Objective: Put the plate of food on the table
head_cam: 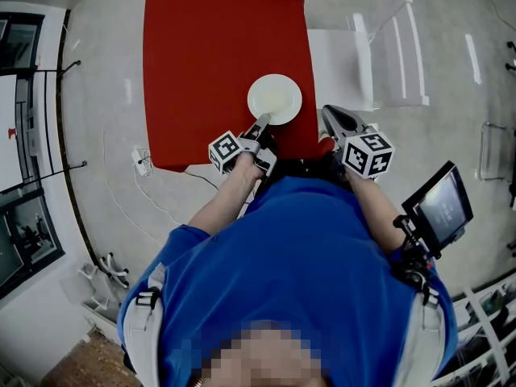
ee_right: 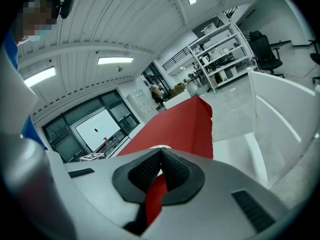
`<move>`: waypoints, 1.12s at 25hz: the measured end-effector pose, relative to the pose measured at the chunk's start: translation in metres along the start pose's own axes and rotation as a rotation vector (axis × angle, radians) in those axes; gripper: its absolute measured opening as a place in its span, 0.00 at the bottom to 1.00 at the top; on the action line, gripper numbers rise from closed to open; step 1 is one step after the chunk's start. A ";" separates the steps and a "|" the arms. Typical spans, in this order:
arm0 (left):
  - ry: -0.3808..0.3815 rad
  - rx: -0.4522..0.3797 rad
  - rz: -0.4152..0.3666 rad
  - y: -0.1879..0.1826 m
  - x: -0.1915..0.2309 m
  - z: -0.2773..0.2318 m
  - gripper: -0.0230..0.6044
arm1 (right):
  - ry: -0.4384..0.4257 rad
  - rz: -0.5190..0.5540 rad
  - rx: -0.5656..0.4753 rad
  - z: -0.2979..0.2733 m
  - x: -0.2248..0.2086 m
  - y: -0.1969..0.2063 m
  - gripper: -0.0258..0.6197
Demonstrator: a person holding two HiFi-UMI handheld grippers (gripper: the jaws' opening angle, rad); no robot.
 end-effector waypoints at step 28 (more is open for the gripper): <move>-0.160 0.046 0.015 -0.001 0.020 -0.012 0.06 | -0.044 -0.012 0.023 -0.018 -0.013 -0.007 0.04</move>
Point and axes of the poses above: the fingertips, and each gripper's own axes: z backward along the fingers, x to its left, y out of its underside, the point moved 2 cm from there along z, backward along the fingers, and after that the axes turned 2 degrees about -y, right-handed, at the moved point
